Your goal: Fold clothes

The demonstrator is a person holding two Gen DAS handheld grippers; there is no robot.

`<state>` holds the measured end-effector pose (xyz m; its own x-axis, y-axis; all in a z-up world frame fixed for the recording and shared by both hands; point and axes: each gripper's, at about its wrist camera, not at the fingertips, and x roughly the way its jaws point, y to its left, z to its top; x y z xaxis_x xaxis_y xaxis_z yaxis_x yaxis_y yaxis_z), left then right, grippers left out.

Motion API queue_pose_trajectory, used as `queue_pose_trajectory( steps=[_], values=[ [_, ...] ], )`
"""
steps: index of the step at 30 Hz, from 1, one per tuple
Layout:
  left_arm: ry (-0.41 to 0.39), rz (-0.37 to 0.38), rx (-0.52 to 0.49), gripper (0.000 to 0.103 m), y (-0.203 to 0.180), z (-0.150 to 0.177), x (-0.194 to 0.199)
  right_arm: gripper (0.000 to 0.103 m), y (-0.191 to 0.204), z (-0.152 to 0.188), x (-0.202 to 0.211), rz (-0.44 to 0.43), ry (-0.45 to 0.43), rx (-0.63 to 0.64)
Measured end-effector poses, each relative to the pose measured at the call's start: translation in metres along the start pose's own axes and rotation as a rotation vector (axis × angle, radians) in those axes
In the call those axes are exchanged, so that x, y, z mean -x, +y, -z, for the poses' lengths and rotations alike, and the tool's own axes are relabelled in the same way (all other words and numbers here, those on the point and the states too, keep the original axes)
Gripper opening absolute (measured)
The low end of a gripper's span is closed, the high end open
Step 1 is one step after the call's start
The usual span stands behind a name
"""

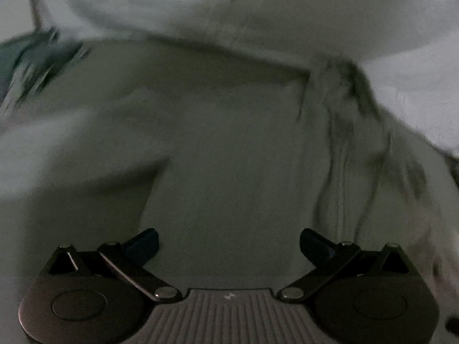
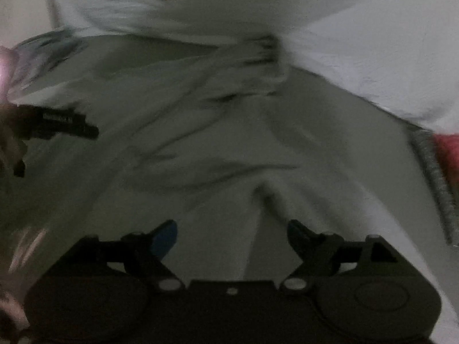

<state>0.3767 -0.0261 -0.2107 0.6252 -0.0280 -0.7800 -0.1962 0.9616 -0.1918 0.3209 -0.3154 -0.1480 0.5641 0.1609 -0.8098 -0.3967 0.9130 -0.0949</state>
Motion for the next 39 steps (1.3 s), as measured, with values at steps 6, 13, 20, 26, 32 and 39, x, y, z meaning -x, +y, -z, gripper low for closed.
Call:
queue_pose_trajectory(
  steps=[6, 13, 20, 26, 32, 39],
  values=[
    [0.035, -0.068, -0.02, 0.103, 0.018, 0.059, 0.041, 0.099, 0.042, 0.025, -0.015, -0.165, 0.084, 0.074],
    [0.05, -0.082, -0.025, 0.103, 0.039, 0.085, 0.066, 0.102, 0.055, 0.023, -0.024, -0.183, 0.131, -0.002],
    [-0.001, 0.068, 0.217, 0.103, 0.116, 0.065, 0.076, 0.102, 0.097, 0.007, -0.022, -0.028, 0.003, 0.029],
    [-0.044, 0.089, 0.362, 0.103, 0.224, 0.026, 0.08, 0.102, 0.154, -0.015, -0.043, 0.046, -0.014, -0.131],
    [-0.122, 0.016, 0.543, 0.103, 0.352, -0.005, 0.084, 0.102, 0.216, -0.014, -0.06, 0.203, 0.002, -0.172],
    [-0.137, -0.022, 0.559, 0.103, 0.441, -0.03, 0.079, 0.102, 0.238, -0.013, -0.06, 0.387, -0.004, -0.327]
  ],
)
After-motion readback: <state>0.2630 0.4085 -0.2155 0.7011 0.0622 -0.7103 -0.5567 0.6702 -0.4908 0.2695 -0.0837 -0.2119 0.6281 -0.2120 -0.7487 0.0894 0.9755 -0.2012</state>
